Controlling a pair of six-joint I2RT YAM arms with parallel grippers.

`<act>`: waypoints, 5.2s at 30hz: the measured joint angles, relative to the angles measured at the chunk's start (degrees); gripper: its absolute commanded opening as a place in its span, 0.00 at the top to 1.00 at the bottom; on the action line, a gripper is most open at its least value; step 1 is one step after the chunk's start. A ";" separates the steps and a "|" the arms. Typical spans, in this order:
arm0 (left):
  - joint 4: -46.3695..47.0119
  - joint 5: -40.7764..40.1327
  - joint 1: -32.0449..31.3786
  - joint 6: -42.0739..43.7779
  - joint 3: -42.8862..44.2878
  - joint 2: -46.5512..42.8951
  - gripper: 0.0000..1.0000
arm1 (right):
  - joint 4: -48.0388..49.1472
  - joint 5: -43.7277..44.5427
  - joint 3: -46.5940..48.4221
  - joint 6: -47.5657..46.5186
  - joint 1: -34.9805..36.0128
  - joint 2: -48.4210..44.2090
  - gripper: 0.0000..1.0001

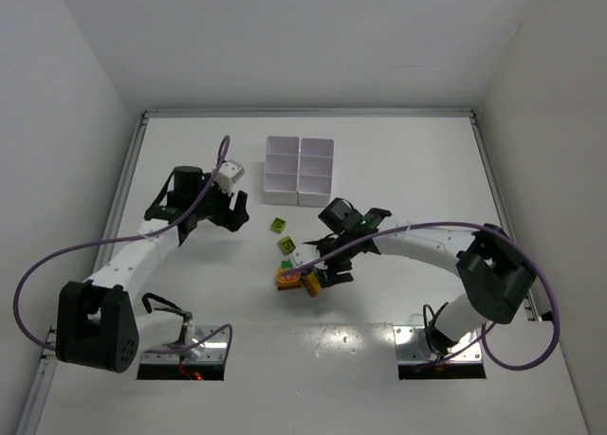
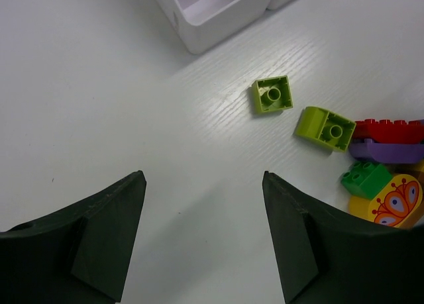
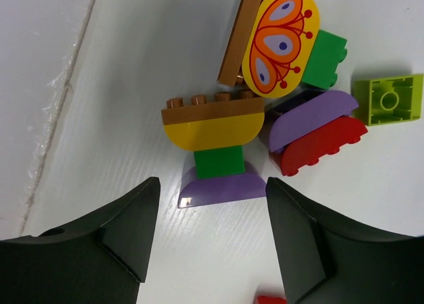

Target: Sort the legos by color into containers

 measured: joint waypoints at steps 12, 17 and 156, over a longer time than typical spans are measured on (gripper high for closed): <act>-0.11 -0.74 0.13 0.07 -2.54 -2.34 0.23 | 1.75 1.07 0.02 -1.68 2.03 3.50 0.39; -0.59 -1.07 0.13 0.33 -2.89 -3.15 0.23 | 2.93 1.62 0.02 -1.88 2.82 4.87 0.39; -11.58 45.94 -7.61 -5.14 15.54 31.41 1.00 | 8.26 5.42 7.08 35.56 -5.05 -1.66 0.28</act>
